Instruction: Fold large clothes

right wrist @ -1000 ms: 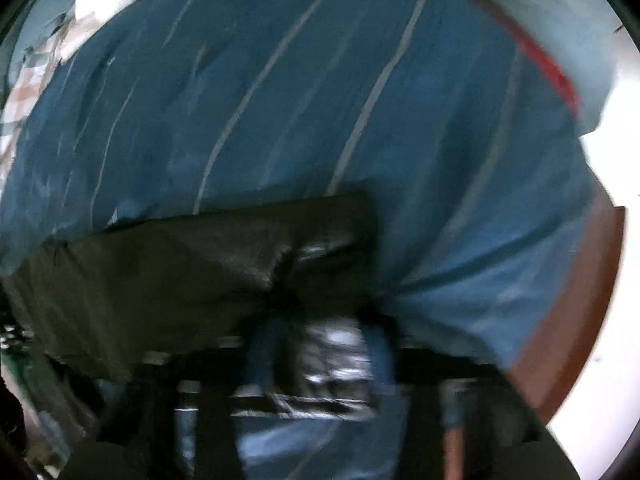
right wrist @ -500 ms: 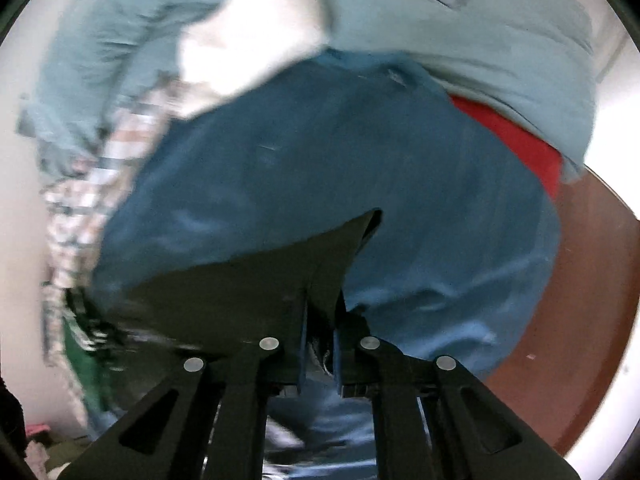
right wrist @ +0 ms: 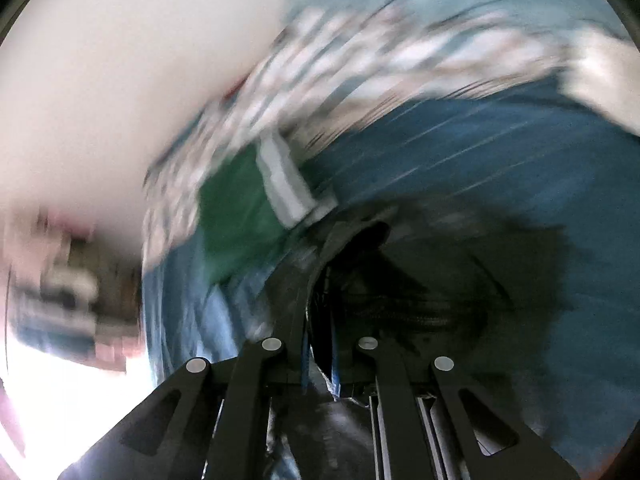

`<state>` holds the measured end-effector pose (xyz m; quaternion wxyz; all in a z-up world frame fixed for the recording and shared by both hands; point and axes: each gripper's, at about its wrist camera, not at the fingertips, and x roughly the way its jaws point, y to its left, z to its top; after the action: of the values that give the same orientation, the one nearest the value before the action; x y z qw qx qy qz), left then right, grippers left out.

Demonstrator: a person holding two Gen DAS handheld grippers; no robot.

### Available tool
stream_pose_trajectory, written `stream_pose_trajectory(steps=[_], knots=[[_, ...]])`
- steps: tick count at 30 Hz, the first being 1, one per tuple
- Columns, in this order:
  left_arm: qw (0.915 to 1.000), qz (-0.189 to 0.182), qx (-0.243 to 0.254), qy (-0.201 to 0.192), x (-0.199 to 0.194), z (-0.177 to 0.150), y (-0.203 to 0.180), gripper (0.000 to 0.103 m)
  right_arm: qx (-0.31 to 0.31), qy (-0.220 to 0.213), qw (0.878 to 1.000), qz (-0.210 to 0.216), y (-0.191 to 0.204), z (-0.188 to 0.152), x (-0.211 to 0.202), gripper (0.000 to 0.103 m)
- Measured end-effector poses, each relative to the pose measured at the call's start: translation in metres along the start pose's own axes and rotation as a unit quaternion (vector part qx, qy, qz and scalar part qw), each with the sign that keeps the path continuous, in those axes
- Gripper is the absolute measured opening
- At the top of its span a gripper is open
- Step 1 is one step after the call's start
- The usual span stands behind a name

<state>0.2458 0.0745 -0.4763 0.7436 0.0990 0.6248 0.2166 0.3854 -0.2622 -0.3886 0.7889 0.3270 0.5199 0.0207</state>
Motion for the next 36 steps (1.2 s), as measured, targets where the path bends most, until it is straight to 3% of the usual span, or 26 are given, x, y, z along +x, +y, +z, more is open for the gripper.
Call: stream_pose_trajectory(steps=[3, 6, 7, 9, 11, 13, 14, 15, 17, 19, 20, 22, 23, 25, 26, 28, 29, 30, 33, 36], knots=[[0.9993, 0.019, -0.027, 0.019, 0.018, -0.011, 0.033, 0.103, -0.078, 0.064, 0.995, -0.009, 0.058, -0.036, 0.105, 0.008], [0.998, 0.034, -0.042, 0.033, 0.031, -0.026, 0.056, 0.103, -0.164, 0.128, 0.977, -0.043, 0.094, -0.095, 0.201, 0.008], [0.9977, 0.036, -0.044, 0.037, 0.034, -0.031, 0.062, 0.103, -0.217, 0.153, 0.962, -0.062, 0.106, -0.116, 0.228, 0.008], [0.9968, 0.037, -0.052, 0.049, 0.04, -0.042, 0.074, 0.103, -0.301, 0.159, 0.934, -0.105, 0.119, -0.142, 0.257, 0.015], [0.9953, 0.03, -0.065, 0.065, 0.046, -0.053, 0.083, 0.103, -0.304, 0.169, 0.934, -0.081, 0.122, -0.142, 0.255, 0.028], [0.9925, 0.018, -0.085, 0.086, 0.051, -0.065, 0.094, 0.103, -0.259, 0.188, 0.947, -0.014, 0.112, -0.132, 0.231, 0.049], [0.9898, 0.01, -0.102, 0.1, 0.052, -0.073, 0.101, 0.103, -0.238, 0.184, 0.954, 0.003, 0.106, -0.122, 0.215, 0.064], [0.9875, 0.004, -0.113, 0.109, 0.053, -0.078, 0.105, 0.103, -0.22, 0.172, 0.96, 0.01, 0.094, -0.115, 0.194, 0.067], [0.9811, -0.008, -0.142, 0.131, 0.055, -0.09, 0.114, 0.103, -0.182, 0.133, 0.974, -0.023, 0.056, -0.101, 0.143, 0.067], [0.9756, -0.018, -0.161, 0.148, 0.058, -0.098, 0.119, 0.103, -0.157, 0.103, 0.977, -0.101, 0.01, -0.096, 0.103, 0.067], [0.9739, -0.021, -0.166, 0.154, 0.059, -0.101, 0.119, 0.103, -0.149, 0.092, 0.974, -0.142, -0.014, -0.094, 0.087, 0.067], [0.9733, -0.023, -0.165, 0.157, 0.062, -0.104, 0.116, 0.103, -0.144, 0.095, 0.951, -0.255, -0.072, -0.097, 0.07, 0.067], [0.9743, -0.021, -0.16, 0.157, 0.064, -0.105, 0.113, 0.103, -0.135, 0.107, 0.945, -0.277, -0.1, -0.098, 0.069, 0.067], [0.9772, -0.017, -0.147, 0.153, 0.069, -0.101, 0.106, 0.103, -0.11, 0.15, 0.938, -0.292, -0.153, -0.103, 0.081, 0.065], [0.9785, -0.016, -0.143, 0.148, 0.07, -0.099, 0.103, 0.103, -0.11, 0.161, 0.937, -0.291, -0.169, -0.106, 0.089, 0.058], [0.9797, -0.016, -0.14, 0.143, 0.072, -0.097, 0.097, 0.103, -0.153, 0.16, 0.923, -0.314, -0.183, -0.112, 0.106, 0.041], [0.9796, -0.018, -0.141, 0.142, 0.075, -0.096, 0.095, 0.103, -0.166, 0.151, 0.913, -0.341, -0.188, -0.113, 0.112, 0.025], [0.9786, -0.021, -0.144, 0.145, 0.076, -0.095, 0.092, 0.103, -0.154, 0.133, 0.909, -0.363, -0.202, -0.111, 0.109, 0.021], [0.9733, -0.032, -0.164, 0.158, 0.082, -0.101, 0.09, 0.103, -0.063, 0.093, 0.92, -0.374, -0.25, -0.101, 0.087, 0.018], [0.9603, -0.064, -0.199, 0.185, 0.093, -0.112, 0.093, 0.103, -0.036, 0.105, 0.919, -0.378, -0.271, -0.103, 0.079, 0.019]])
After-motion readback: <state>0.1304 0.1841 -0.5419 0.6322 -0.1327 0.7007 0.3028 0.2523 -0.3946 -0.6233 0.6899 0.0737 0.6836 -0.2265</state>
